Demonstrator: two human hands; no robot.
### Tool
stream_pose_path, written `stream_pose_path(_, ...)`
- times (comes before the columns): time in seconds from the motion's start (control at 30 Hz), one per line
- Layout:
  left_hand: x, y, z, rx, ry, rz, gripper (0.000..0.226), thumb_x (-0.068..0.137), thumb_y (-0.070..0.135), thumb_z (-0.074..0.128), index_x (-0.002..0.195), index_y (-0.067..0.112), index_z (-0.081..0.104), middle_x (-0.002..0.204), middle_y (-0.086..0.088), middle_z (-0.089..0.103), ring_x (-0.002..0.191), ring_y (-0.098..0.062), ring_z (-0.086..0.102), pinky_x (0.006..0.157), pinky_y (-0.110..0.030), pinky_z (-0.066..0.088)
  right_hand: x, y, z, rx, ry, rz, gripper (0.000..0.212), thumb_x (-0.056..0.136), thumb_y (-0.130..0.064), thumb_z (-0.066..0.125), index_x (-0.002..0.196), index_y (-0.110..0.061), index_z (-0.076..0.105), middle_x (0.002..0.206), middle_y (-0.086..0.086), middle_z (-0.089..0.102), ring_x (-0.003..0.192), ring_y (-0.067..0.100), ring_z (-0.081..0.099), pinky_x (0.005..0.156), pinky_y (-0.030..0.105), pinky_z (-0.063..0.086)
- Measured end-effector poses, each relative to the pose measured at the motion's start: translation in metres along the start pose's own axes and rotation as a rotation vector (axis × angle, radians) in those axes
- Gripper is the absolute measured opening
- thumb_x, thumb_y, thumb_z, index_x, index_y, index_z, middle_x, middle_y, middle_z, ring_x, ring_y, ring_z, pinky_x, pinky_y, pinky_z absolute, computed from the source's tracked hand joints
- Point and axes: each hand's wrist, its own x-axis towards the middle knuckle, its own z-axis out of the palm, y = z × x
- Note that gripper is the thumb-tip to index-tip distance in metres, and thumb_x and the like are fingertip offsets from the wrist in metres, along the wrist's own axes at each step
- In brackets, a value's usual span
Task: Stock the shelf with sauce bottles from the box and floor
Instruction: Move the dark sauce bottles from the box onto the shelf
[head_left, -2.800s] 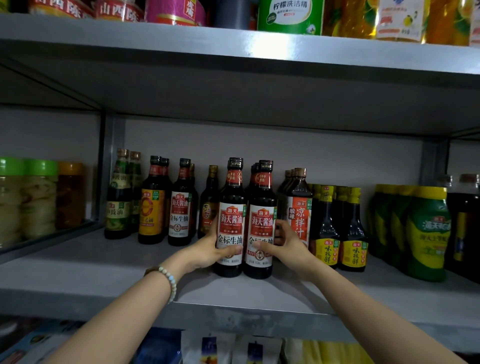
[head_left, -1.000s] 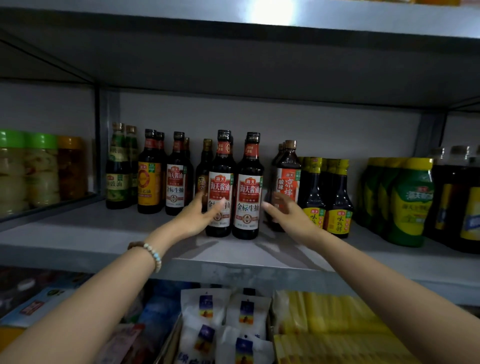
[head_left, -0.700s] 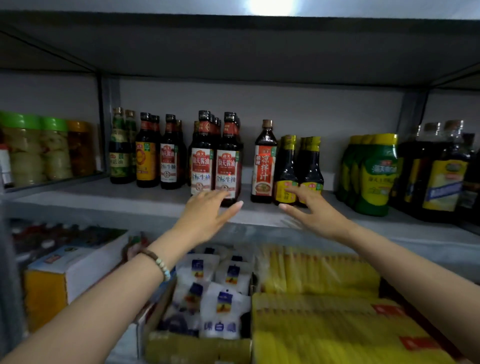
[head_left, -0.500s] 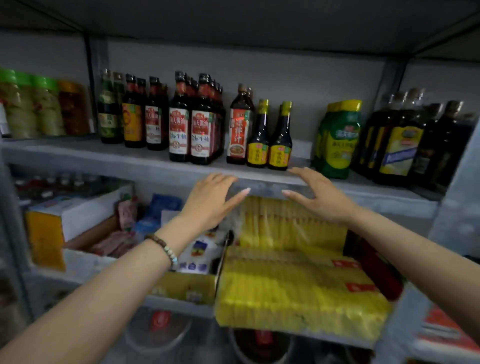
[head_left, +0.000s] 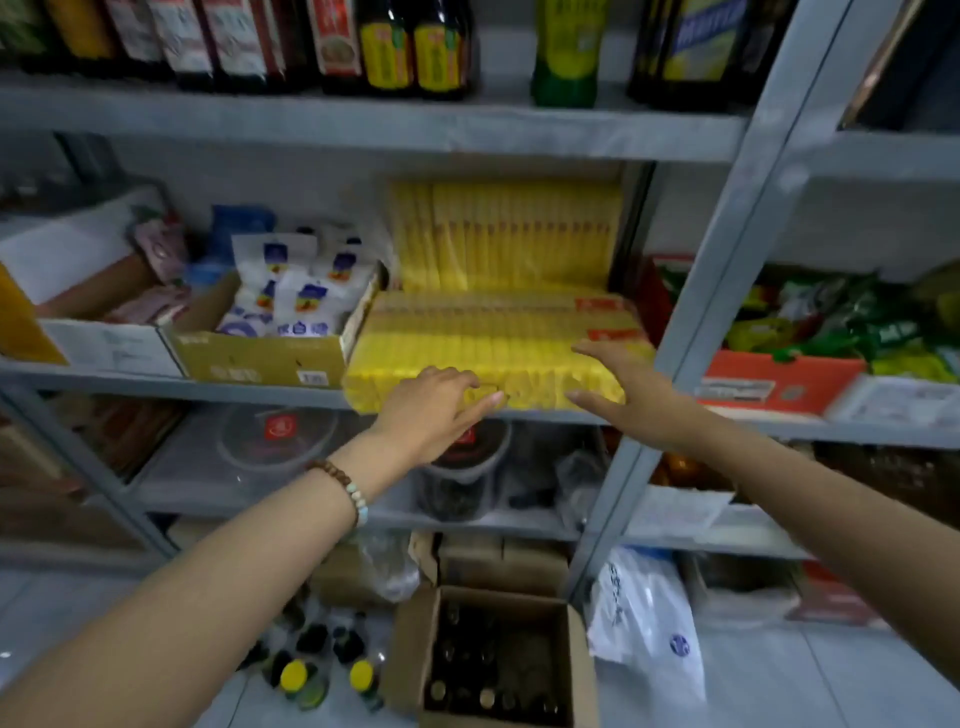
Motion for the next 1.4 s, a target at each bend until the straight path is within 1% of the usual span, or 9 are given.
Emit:
stream_pose_path(0.37,-0.098,-0.05,0.28,-0.307,-0.527,-0.209,0.041,0.095,0.051,0.036,0.093,0.017,0.059,0.091,-0.006,0.066,0.086,-0.025,0.061,0.066,-0.032,0.044,-0.093,0.12,0.267,0.259,-0.27,0.359,0.046,0.09,-0.027,0.062,0.132,-0.014,0.047,0.123,0.0,0.051,0.118,0.019,0.049,0.103,0.02,0.032)
stream_pose_path(0.47,-0.127,-0.072,0.354,-0.301,-0.624,-0.298,0.044,0.096,0.049,0.034,0.094,0.013,0.059,0.087,-0.01,0.066,0.081,-0.026,0.061,0.069,-0.037,0.046,-0.107,0.154,0.355,0.246,-0.357,0.441,0.056,0.089,-0.033,0.062,0.138,-0.016,0.041,0.139,0.007,0.046,0.126,0.021,0.045,0.097,0.016,0.03)
stream_pose_path(0.53,-0.138,-0.087,0.4,-0.326,-0.605,-0.343,0.043,0.096,0.048,0.036,0.097,0.012,0.061,0.088,-0.009,0.067,0.082,-0.024,0.061,0.066,-0.032,0.044,-0.108,0.179,0.41,0.266,-0.379,0.479,0.056,0.089,-0.034,0.062,0.138,-0.016,0.04,0.141,0.008,0.044,0.124,0.022,0.046,0.096,0.019,0.036)
stream_pose_path(0.67,-0.145,-0.119,0.485,-0.341,-0.58,-0.381,0.044,0.095,0.052,0.035,0.113,0.018,0.057,0.098,-0.005,0.068,0.089,-0.02,0.061,0.07,-0.03,0.047,-0.098,0.225,0.501,0.301,-0.381,0.485,0.05,0.089,-0.037,0.06,0.134,-0.023,0.043,0.138,0.006,0.046,0.11,0.011,0.047,0.082,0.0,0.031)
stream_pose_path(0.77,-0.141,-0.14,0.546,-0.377,-0.568,-0.381,0.05,0.093,0.056,0.036,0.12,0.018,0.054,0.102,-0.006,0.068,0.091,-0.02,0.062,0.078,-0.037,0.05,-0.084,0.257,0.559,0.319,-0.348,0.486,0.057,0.087,-0.041,0.061,0.137,-0.024,0.04,0.141,0.003,0.044,0.114,0.009,0.046,0.09,0.014,0.032)
stream_pose_path(0.97,-0.138,-0.178,0.662,-0.33,-0.438,-0.323,0.073,0.077,0.079,0.033,0.125,0.028,0.052,0.108,0.004,0.066,0.09,-0.012,0.06,0.073,-0.029,0.052,-0.051,0.309,0.651,0.426,-0.323,0.539,0.066,0.085,-0.045,0.063,0.141,-0.022,0.036,0.142,0.002,0.044,0.128,0.018,0.044,0.107,0.033,0.037)
stream_pose_path(1.07,-0.13,-0.192,0.702,-0.225,-0.258,-0.248,0.083,0.067,0.092,0.021,0.123,0.039,0.052,0.122,0.012,0.06,0.108,-0.008,0.056,0.083,-0.028,0.05,-0.039,0.33,0.683,0.498,-0.278,0.561,0.064,0.084,-0.044,0.065,0.139,-0.023,0.038,0.139,0.002,0.046,0.126,0.019,0.045,0.107,0.037,0.039)
stream_pose_path(1.2,-0.117,-0.208,0.734,-0.124,-0.269,-0.197,0.081,0.063,0.096,0.017,0.124,0.051,0.046,0.142,0.009,0.041,0.137,-0.021,0.028,0.102,-0.043,0.038,-0.022,0.348,0.713,0.562,-0.167,0.526,0.066,0.081,-0.037,0.071,0.137,-0.017,0.042,0.132,0.004,0.054,0.122,0.019,0.051,0.104,0.037,0.042)
stream_pose_path(1.4,-0.113,-0.218,0.755,-0.046,-0.176,-0.07,0.086,0.064,0.09,0.009,0.115,0.044,0.061,0.114,0.005,0.049,0.119,-0.017,0.034,0.094,-0.032,0.022,-0.008,0.366,0.745,0.535,-0.144,0.406,0.048,0.078,-0.033,0.075,0.118,-0.014,0.06,0.113,0.0,0.064,0.107,0.014,0.06,0.091,0.024,0.048)
